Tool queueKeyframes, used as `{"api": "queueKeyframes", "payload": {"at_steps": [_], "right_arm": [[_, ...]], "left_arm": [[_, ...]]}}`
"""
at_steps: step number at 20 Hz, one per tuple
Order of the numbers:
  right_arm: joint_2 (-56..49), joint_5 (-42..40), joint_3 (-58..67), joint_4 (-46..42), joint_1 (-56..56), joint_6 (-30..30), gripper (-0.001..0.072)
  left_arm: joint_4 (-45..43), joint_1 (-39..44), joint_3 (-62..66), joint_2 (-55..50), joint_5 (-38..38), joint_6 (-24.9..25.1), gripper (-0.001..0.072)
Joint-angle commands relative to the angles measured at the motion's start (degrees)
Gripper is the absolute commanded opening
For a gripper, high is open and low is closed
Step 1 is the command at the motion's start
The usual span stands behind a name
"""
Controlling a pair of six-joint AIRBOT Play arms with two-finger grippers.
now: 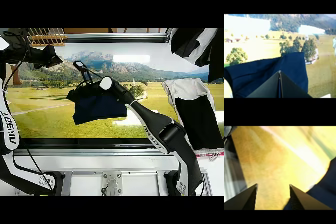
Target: Fold the clothes and pants, and hang the long-sleeved shirts on hangers.
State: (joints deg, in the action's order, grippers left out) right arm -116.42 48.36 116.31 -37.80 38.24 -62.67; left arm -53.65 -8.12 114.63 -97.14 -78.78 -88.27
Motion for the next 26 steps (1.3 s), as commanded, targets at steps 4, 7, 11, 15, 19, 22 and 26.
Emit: {"api": "queueKeyframes", "payload": {"at_steps": [4,7,11,15,19,22,26], "right_arm": [[14.23,6.64,-17.09,-10.27,-14.99,-4.74,0.0429],[18.18,11.37,-29.92,-10.67,-26.69,-10.69,0.0474],[14.84,15.72,-36.76,-8.87,-36.87,-13.27,0.0720],[9.07,15.85,-36.72,0.57,-36.35,-9.75,0.0720],[5.29,12.68,-35.71,8.35,-30.73,-7.04,0.0720],[2.97,10.93,-32.06,9.60,-24.96,-6.91,0.0720],[1.42,7.26,-27.45,9.62,-19.96,-3.15,0.0183]], "left_arm": [[-11.39,3.30,-0.07,2.67,-1.95,0.00,0.0005],[-12.68,7.69,-0.85,2.75,-1.75,0.02,0.0005],[-12.72,13.00,-6.25,3.02,2.10,1.05,0.0005],[-12.72,16.06,-10.36,3.02,4.33,1.05,0.0006],[-12.39,16.11,-10.84,2.99,4.42,1.05,0.0006],[-12.31,16.00,-10.84,2.99,4.35,1.03,0.0006],[-12.31,16.00,-10.84,2.99,4.07,1.03,0.0006]]}}
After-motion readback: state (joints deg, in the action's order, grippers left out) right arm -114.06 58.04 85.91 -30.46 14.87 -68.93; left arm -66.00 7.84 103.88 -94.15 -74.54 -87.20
